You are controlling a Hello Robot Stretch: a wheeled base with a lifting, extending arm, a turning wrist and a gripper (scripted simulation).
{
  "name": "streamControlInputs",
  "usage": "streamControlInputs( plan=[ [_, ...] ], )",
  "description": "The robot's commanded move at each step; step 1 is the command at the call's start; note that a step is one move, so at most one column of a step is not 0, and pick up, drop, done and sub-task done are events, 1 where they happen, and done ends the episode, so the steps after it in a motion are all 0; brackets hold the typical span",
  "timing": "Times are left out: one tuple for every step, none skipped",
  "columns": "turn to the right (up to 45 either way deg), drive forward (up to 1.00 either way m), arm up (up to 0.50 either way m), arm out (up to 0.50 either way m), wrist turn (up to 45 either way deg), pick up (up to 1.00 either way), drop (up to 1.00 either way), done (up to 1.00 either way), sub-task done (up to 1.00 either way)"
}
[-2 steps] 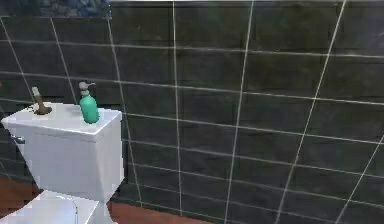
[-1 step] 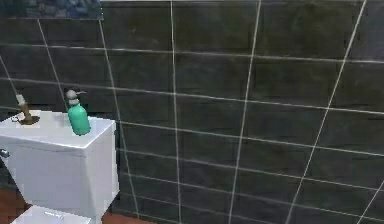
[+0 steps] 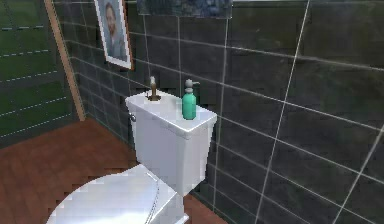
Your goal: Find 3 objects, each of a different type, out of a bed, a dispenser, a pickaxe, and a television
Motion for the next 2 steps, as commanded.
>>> streamControlInputs(
  plan=[
    [0.0, 0.00, 0.00, 0.00, 0.0, 0.00, 0.00, 0.00, 1.00],
    [-45.0, 0.00, 0.00, 0.00, 0.0, 0.00, 0.00, 0.00, 0.00]
  ],
)
